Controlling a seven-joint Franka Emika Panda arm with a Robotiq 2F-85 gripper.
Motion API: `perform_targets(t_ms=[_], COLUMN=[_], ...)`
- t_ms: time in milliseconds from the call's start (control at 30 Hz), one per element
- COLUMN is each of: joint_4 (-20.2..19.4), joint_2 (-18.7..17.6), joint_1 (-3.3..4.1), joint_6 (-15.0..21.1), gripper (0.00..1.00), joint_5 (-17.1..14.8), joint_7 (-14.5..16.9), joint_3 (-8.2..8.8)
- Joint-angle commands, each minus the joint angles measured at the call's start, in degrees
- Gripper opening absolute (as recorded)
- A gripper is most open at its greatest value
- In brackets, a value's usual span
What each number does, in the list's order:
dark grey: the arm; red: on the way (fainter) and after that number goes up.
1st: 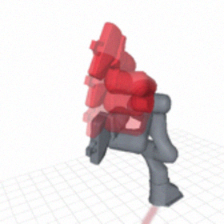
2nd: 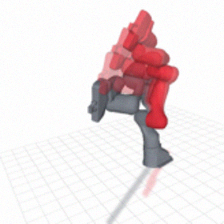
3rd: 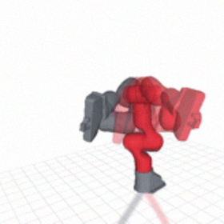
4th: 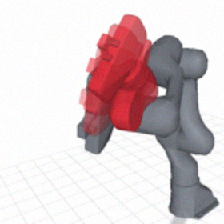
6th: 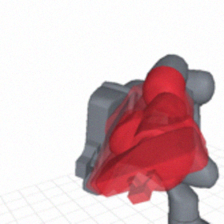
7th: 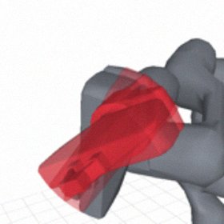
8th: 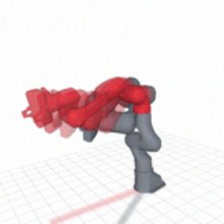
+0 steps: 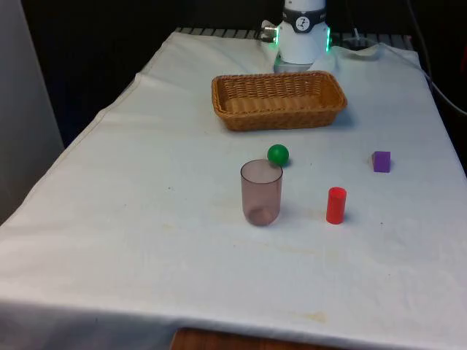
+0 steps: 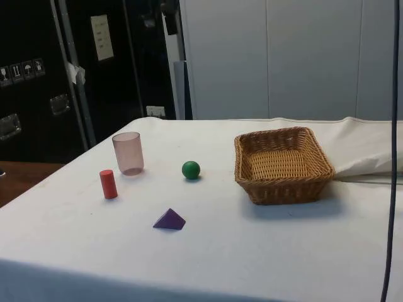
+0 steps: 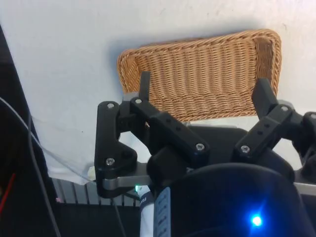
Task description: Pick up the triangular block and place it into the basket.
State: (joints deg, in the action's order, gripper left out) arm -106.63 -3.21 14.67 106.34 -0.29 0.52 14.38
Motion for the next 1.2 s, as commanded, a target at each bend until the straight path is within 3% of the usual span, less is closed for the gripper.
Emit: perform_targets(t_ms=[0, 33, 300, 333, 567, 600, 667, 833, 867, 1133, 1167], joint_4=[0.0, -0.1, -1.9, -1.3, -5.3, -4.4, -6.7, -9.3, -8.7, -13.4, -13.0], joint_2=[-0.1, -0.2, -0.3, -0.6, 0.2, -0.2, 0.3, 0.7, 0.3, 0.7, 0.5], joint_1=[0.0, 0.29, 0.52, 0.23, 0.69, 0.46, 0.74, 0.86, 0.63, 0.92, 0.69], joint_6=[0.1, 0.6, 3.4, 2.3, 6.9, 5.6, 8.4, 11.1, 10.1, 16.4, 15.5], gripper=[1.0, 1.0, 1.0, 1.0, 1.0, 1.0, 1.0, 1.0, 1.0, 1.0, 1.0], joint_5=[0.2, 0.9, 3.2, 2.6, 4.7, 4.1, 5.0, 5.6, 5.0, 5.8, 5.3], joint_7=[-0.3, -1.3, -4.4, -3.7, -7.2, -6.3, -8.1, -9.7, -8.9, -12.5, -11.8], joint_3=[-0.23, -0.52, -2.41, -2.46, -4.24, -4.13, -4.98, -6.13, -6.07, -8.54, -8.54])
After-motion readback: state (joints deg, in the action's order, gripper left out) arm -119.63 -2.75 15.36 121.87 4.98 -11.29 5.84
